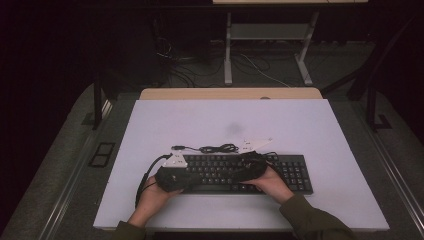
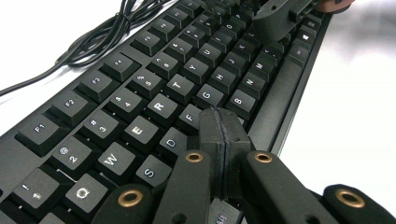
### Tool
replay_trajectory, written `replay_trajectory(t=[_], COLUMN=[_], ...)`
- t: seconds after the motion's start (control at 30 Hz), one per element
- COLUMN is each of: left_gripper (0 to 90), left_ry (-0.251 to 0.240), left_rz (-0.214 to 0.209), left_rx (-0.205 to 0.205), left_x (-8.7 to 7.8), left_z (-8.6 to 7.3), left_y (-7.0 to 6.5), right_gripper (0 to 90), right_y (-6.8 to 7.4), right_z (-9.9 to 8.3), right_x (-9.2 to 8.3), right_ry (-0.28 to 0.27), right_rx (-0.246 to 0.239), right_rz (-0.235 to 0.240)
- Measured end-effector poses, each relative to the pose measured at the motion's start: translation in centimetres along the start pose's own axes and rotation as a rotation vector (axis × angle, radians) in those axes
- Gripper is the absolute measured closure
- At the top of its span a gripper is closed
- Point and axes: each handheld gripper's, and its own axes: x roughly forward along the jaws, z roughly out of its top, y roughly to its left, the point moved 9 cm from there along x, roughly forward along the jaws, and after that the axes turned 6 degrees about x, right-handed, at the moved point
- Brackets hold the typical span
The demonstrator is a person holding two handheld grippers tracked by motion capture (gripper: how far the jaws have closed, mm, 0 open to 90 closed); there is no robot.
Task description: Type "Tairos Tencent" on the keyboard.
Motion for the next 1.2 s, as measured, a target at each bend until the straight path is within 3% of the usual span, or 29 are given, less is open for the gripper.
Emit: replay_trajectory(t=[0.47,0.7,1.2], left_gripper=[88.9,88.9,88.9], left_ry=[-0.023,-0.030,-0.047], left_rz=[0.017,0.036,0.079], left_rx=[0.001,0.000,-0.041], left_x=[-0.5,-0.5,0.0], left_z=[0.7,1.0,0.8], left_y=[0.6,1.4,3.7], right_gripper=[34.5,34.5,31.9], right_y=[0.0,0.0,0.0], right_z=[0.0,0.0,-0.2], right_x=[-0.1,-0.1,0.1], right_ry=[0.003,0.002,0.008], right_rx=[0.007,0.007,0.008], right_rz=[0.006,0.009,0.008])
